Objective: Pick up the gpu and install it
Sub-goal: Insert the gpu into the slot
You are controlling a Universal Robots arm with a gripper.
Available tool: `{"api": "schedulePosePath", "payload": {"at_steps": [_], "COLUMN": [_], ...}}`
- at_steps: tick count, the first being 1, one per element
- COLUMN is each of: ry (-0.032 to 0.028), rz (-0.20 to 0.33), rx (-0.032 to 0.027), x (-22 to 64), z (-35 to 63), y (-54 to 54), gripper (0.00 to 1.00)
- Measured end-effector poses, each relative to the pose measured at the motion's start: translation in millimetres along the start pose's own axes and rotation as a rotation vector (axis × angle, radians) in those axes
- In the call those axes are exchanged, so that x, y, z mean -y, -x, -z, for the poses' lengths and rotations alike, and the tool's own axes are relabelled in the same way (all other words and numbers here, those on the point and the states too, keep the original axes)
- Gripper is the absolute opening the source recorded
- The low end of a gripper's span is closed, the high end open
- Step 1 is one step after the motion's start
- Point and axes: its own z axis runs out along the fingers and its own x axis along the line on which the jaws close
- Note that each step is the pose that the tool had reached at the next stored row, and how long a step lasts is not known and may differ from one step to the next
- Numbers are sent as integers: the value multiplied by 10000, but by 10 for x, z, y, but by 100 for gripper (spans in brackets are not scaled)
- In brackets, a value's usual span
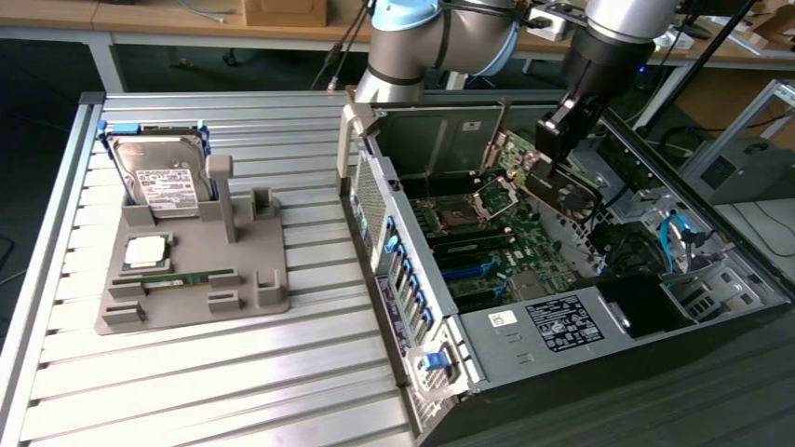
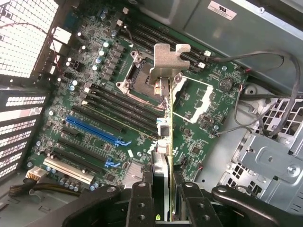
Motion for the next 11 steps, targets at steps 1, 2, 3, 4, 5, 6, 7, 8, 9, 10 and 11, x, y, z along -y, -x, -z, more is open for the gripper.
{"api": "schedulePosePath", "payload": {"at_steps": [1, 2, 3, 4, 5, 6, 7, 8, 9, 10, 11], "ry": [1, 2, 2, 3, 4, 5, 5, 5, 5, 6, 7], "rz": [30, 50, 71, 101, 134, 153, 171, 190, 210, 231, 257], "rx": [1, 2, 4, 5, 7, 8, 8, 9, 10, 11, 13], "x": [0, 0, 0, 0, 0, 0, 0, 0, 0, 0, 0], "z": [0, -1, -1, -2, -2, -2, -2, -2, -3, -3, -3], "y": [0, 0, 0, 0, 0, 0, 0, 0, 0, 0, 0], "gripper": [27, 27, 27, 27, 27, 27, 27, 27, 27, 27, 27]}}
